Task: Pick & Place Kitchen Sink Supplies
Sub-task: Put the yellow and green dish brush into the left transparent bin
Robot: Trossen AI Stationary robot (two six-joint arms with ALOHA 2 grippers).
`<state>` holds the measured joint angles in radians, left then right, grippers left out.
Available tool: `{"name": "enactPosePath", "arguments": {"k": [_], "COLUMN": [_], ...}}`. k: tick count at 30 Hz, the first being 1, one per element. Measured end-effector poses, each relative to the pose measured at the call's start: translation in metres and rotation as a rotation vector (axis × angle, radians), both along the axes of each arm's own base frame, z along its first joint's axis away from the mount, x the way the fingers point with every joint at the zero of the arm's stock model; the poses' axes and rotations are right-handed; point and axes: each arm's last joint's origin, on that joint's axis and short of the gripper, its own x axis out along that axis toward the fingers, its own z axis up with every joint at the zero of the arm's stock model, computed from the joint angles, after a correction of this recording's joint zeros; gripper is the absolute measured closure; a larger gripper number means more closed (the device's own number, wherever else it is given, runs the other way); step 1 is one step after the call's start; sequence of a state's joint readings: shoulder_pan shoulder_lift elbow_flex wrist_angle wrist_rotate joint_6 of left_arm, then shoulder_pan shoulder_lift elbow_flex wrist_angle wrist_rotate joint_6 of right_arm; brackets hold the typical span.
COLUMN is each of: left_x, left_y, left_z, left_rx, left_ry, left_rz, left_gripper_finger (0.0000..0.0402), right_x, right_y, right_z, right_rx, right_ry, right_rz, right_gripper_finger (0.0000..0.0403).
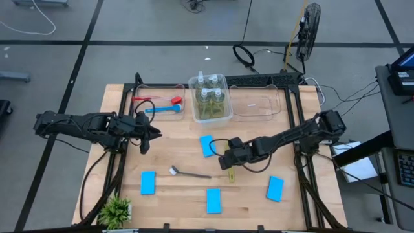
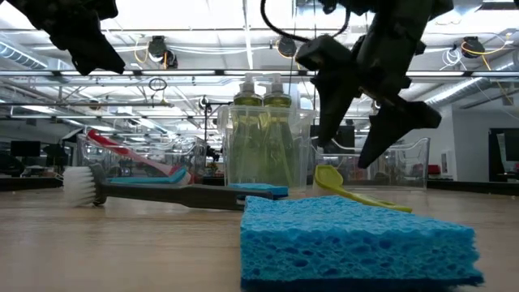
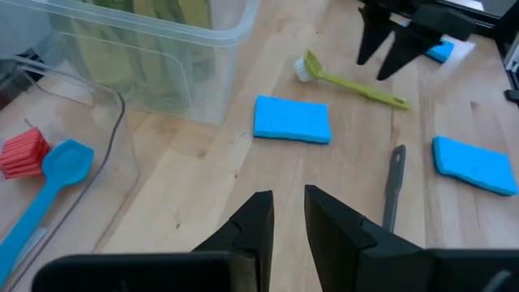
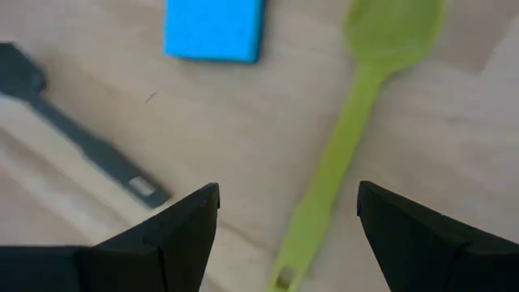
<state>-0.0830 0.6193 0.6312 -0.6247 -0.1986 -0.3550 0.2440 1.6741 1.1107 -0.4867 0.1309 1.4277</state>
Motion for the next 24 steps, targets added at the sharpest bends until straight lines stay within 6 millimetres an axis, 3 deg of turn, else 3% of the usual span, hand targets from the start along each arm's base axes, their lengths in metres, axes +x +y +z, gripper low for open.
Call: {"name": "enactPosePath", "arguments": {"k": [8,17,24], "left_x": [0.000,0.000,0.000], "left_y": [0.000,0.000,0.000], "left_z": [0.000,0.000,0.000], "left_rx": [0.027,0.044,0.056], "left_ry": [0.004,0.006,0.011], "left_rz": [-0.017,-0.018,-0.026], "left_gripper_finger": [0.0328,0.0328,0.0328], "right_x": [-0.001,0.011,0.011], "right_y": [-0.017,-0.020,-0.020], "right_z": [-0.009,-0.042,-0.048], "right_rx": [-0.031,-0.041,-0.044], "right_ry": [0.084,0.143,0.175], "right_rz": [-0.032,-0.046,-0.070], "right_gripper_finger": [0.0124,0.0127,0.0186]}}
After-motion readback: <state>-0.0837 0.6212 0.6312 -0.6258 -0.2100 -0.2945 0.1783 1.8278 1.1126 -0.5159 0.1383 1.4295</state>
